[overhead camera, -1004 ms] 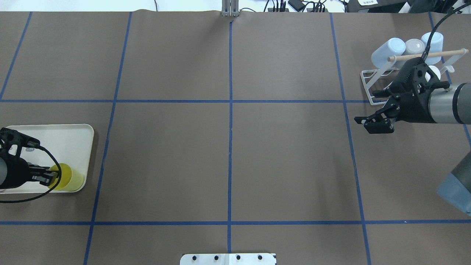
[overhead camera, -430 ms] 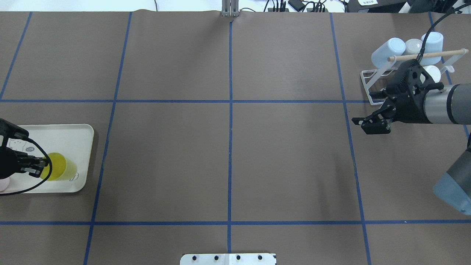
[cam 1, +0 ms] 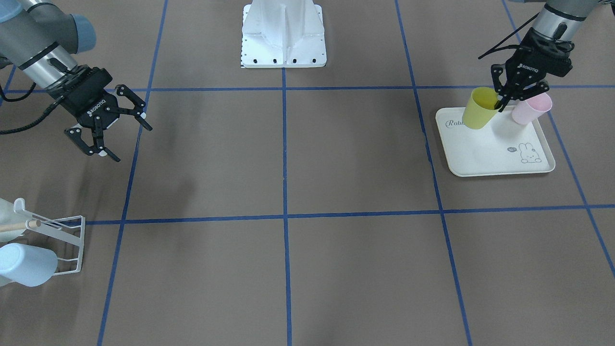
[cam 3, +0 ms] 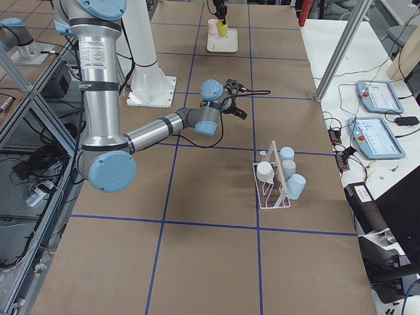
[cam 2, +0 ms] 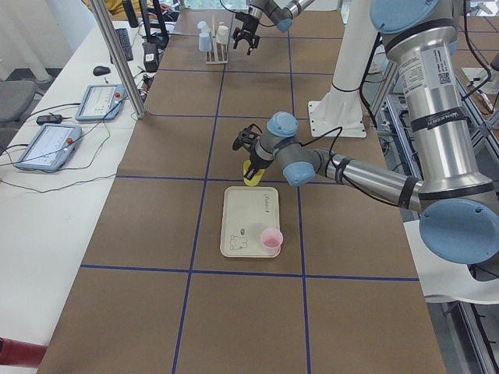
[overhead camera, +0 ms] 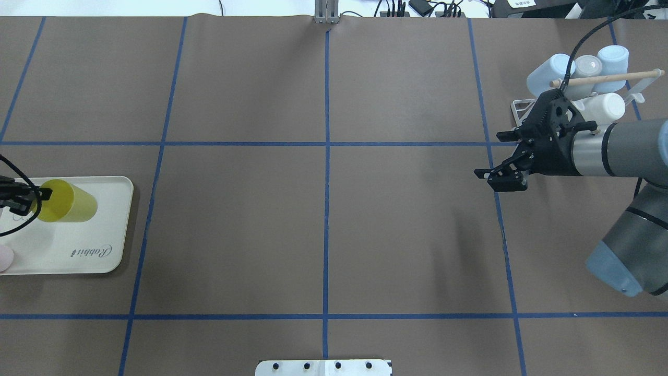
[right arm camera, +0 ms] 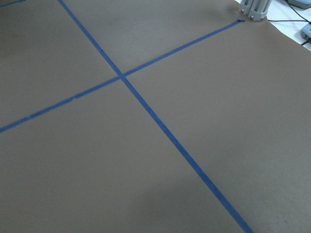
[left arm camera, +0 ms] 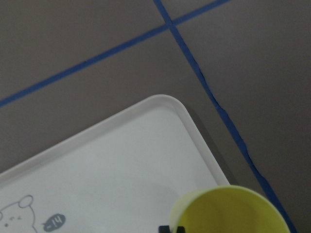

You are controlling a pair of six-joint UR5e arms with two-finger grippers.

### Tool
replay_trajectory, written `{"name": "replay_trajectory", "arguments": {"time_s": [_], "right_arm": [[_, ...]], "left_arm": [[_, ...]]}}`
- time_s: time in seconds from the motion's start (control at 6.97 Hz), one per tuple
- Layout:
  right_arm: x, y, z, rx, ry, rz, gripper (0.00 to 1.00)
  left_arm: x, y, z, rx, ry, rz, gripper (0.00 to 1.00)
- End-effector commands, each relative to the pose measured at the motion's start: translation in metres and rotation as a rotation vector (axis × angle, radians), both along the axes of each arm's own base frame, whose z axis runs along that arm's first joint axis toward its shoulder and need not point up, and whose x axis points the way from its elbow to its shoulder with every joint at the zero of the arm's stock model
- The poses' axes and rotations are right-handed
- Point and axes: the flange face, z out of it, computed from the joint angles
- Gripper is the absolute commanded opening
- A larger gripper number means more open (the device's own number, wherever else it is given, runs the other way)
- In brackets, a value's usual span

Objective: Transfer IKEA cup to right arm and place on rack

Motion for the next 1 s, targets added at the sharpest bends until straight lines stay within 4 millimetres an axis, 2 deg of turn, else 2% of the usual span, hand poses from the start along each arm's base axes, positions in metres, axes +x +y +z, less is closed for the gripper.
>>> {"name": "replay_trajectory", "arguments": {"time_s": [0.0, 0.14, 0.29, 0.43, 0.57, 0.86], "right_arm": [[-0.029, 0.003, -0.025, 0.028, -0.047, -0.035, 1.00], [-0.038, 0.005, -0.033, 0.036, -0.059, -0.045, 1.00], [-0.051, 0.008, -0.050, 0.057, -0.083, -0.064, 1.00], [-0.063, 0.012, -0.067, 0.087, -0.113, -0.084, 0.98], [-0.080, 0.025, -0.078, 0.144, -0.184, -0.122, 0.95], [-0.111, 0.046, -0.092, 0.261, -0.339, -0.183, 0.95]], "left_arm": [[0.028, -0.022, -0.094, -0.208, 0.304, -0.049, 0.00], [0.042, -0.029, -0.140, -0.311, 0.433, -0.085, 0.00], [0.066, -0.029, -0.183, -0.398, 0.533, -0.079, 0.00], [0.086, -0.028, -0.213, -0.417, 0.585, -0.049, 0.00], [0.099, -0.025, -0.233, -0.400, 0.609, -0.011, 0.00], [0.131, -0.020, -0.260, -0.381, 0.634, 0.056, 0.00]]}}
